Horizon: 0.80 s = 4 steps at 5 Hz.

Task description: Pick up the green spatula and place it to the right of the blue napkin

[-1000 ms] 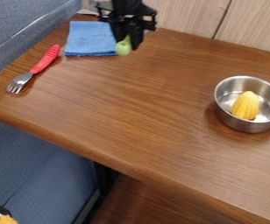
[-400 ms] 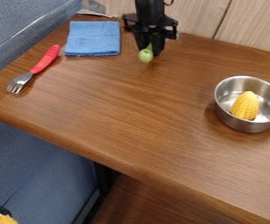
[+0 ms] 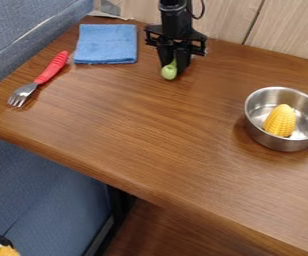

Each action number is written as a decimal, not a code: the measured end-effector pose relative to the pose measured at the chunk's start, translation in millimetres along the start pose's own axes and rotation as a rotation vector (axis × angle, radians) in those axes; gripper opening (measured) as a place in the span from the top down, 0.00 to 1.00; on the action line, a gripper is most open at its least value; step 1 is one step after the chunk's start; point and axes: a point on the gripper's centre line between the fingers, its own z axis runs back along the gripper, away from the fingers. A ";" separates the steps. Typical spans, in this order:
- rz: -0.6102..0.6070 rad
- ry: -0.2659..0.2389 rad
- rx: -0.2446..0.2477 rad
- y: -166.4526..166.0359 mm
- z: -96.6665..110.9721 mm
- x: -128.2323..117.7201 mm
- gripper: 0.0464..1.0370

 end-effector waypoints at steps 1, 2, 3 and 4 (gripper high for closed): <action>0.004 0.012 0.020 0.7 -0.1 -1.7 0.34; -0.001 0.022 0.022 0.1 0.5 -4.4 0.07; -0.002 0.029 0.025 0.6 1.5 -5.8 0.03; -0.002 -0.026 0.020 -1.4 31.5 0.1 0.04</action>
